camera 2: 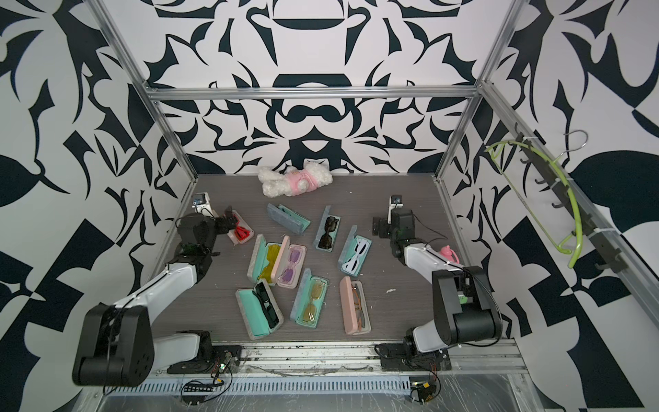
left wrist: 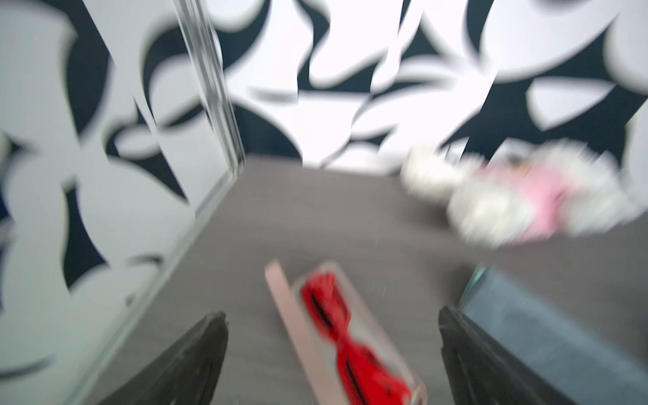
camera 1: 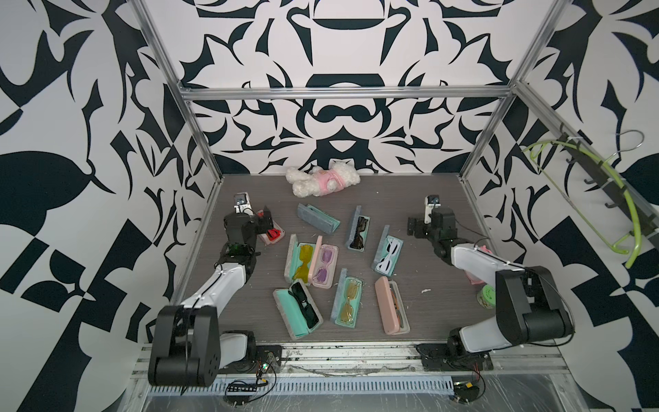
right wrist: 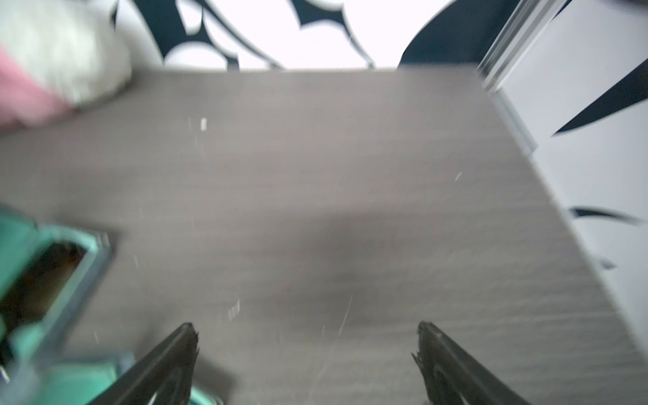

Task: Close the glasses case
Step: Close the glasses case at the center of the board.

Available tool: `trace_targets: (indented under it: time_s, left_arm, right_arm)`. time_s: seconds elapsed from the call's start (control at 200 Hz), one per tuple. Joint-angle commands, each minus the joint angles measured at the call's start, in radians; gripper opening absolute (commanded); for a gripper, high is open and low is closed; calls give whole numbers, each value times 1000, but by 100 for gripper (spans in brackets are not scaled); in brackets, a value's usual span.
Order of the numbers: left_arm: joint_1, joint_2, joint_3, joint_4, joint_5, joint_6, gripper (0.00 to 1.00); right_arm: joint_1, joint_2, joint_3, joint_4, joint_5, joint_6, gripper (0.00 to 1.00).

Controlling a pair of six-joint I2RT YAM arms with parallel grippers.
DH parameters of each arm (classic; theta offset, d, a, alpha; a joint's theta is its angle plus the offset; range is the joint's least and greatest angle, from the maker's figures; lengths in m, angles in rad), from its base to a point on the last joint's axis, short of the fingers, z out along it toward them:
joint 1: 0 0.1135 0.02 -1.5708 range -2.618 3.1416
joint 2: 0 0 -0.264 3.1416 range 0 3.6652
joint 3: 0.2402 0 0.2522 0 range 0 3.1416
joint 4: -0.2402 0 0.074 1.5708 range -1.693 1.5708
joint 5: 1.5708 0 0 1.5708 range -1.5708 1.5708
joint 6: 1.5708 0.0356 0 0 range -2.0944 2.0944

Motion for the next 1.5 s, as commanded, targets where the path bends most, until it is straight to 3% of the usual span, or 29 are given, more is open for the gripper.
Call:
trace_targets:
  time_s: [0.0,0.18,0.375,0.605,0.75,1.0,1.445,1.495]
  left_arm:
    - [-13,-73,168,-328,11,-74,99]
    - [-65,-101,431,-704,216,-262,99]
    - [-241,-75,558,-831,377,-354,99]
    - [-457,117,666,-942,495,-394,99]
    - [-551,220,719,-948,564,-425,99]
    - [-657,372,803,-1013,610,-419,97]
    - [-692,501,845,-1007,655,-434,86]
    - [-692,511,850,-1004,663,-439,81]
  right_arm:
    - [90,-57,106,-306,100,77,99]
    - [148,-166,208,-497,-18,185,99]
    - [157,-283,237,-724,-138,315,98]
    - [157,-351,178,-864,-301,417,94]
    - [157,-328,147,-868,-406,471,81]
    - [156,-282,39,-810,-476,522,53]
    - [155,-165,-124,-578,-491,580,41]
    - [155,-140,-124,-551,-491,585,39]
